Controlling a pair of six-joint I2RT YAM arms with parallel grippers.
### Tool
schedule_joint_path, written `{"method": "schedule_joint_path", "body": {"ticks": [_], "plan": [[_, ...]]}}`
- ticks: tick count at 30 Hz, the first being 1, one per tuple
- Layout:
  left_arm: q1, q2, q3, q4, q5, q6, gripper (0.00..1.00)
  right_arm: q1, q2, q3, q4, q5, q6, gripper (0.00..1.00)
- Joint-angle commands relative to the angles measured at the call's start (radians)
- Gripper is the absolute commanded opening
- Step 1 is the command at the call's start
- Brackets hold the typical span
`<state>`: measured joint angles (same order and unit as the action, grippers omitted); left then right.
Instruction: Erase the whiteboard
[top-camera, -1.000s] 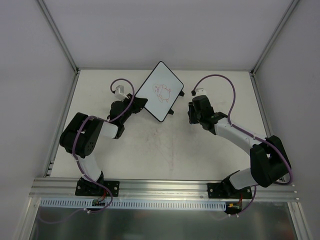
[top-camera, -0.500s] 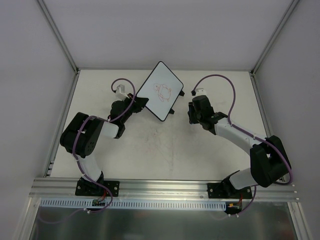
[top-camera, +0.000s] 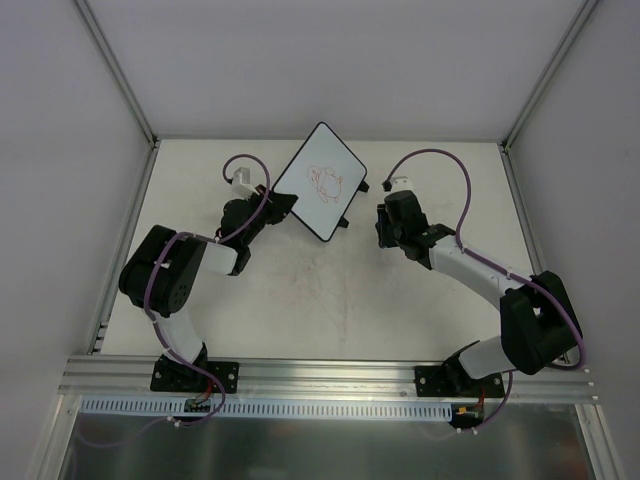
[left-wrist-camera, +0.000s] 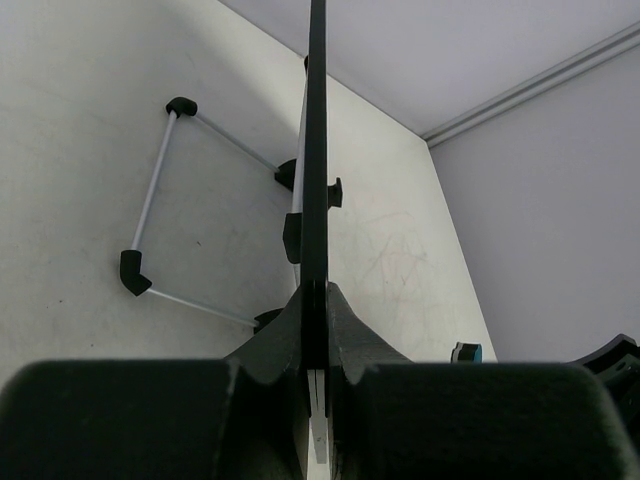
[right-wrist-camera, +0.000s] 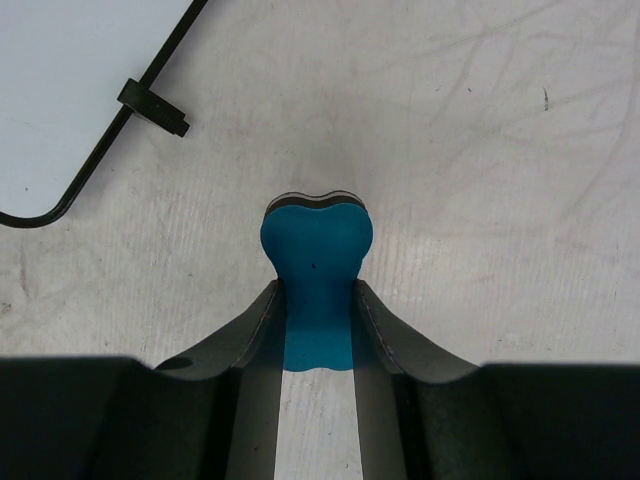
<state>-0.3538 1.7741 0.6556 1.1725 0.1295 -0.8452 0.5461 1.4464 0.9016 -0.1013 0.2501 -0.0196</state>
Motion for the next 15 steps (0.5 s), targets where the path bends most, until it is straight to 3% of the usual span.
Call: {"method": "schedule_joint_path", "body": {"ticks": [1,15], "plan": [[-0.001,-0.056,0.045,0.030,-0.014,0.035,0.00,0.005,-0.027,-0.003,0.029,0.018,-0.008,0.00],[0.030,-0.174,0.064,0.029,-0.051,0.095,0.00,0.005,-0.020,-0.001,0.029,0.015,-0.006,0.00]]}}
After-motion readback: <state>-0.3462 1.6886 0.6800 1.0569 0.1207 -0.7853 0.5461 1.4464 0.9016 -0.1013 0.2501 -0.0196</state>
